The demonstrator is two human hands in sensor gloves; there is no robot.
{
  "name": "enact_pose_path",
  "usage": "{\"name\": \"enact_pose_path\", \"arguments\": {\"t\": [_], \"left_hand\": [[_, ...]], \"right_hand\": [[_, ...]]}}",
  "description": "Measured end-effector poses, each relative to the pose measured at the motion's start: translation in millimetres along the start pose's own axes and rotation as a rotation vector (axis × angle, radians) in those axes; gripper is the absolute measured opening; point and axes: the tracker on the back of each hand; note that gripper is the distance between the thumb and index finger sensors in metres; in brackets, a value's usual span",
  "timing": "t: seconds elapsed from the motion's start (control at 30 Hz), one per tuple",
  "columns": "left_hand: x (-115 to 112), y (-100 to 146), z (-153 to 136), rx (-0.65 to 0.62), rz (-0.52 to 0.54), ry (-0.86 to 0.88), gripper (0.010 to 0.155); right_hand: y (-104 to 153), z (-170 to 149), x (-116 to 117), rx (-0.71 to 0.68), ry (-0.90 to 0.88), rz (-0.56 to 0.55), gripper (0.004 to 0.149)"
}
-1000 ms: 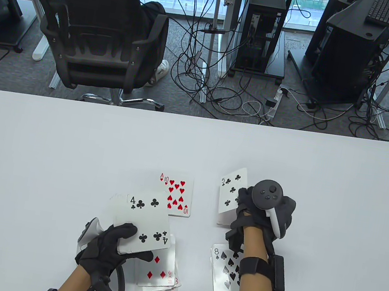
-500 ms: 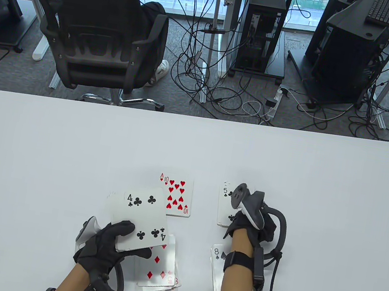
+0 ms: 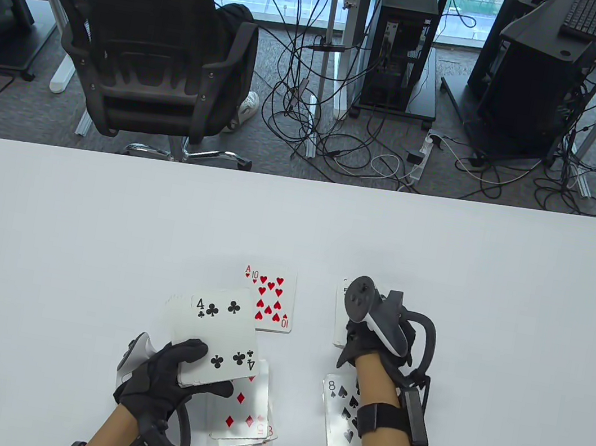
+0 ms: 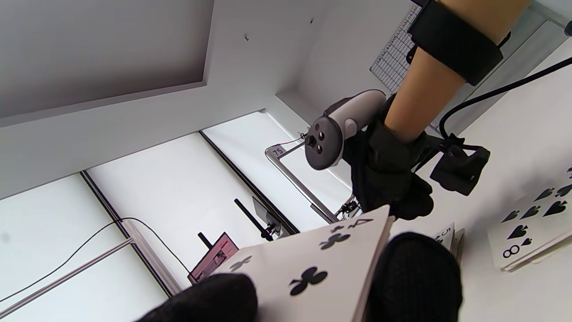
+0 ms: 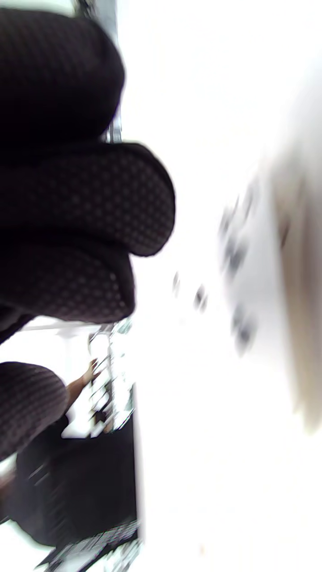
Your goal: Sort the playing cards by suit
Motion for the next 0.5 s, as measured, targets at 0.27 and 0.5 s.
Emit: {"name": "enact_pose_path", "arguments": {"t": [0.27,0.5], "left_hand": [[-1,0,-1,0.001,0.002,-0.004,0.052],[-1,0,-1,0.002,-0.002,-0.007,0.052]], "right_hand": [[70,65,-1,-0.364,-0.668,0.018,0.053],[102,90,15,-0.472,-0.65,0.07,0.077]]}}
Point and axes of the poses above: the tracker on the back of each hand, its own z axis roughly to the thumb side, its own y axis roughly from the fingertips to the wrist, x = y × z, and after that the axes turned 5 degrees about -z, right-handed
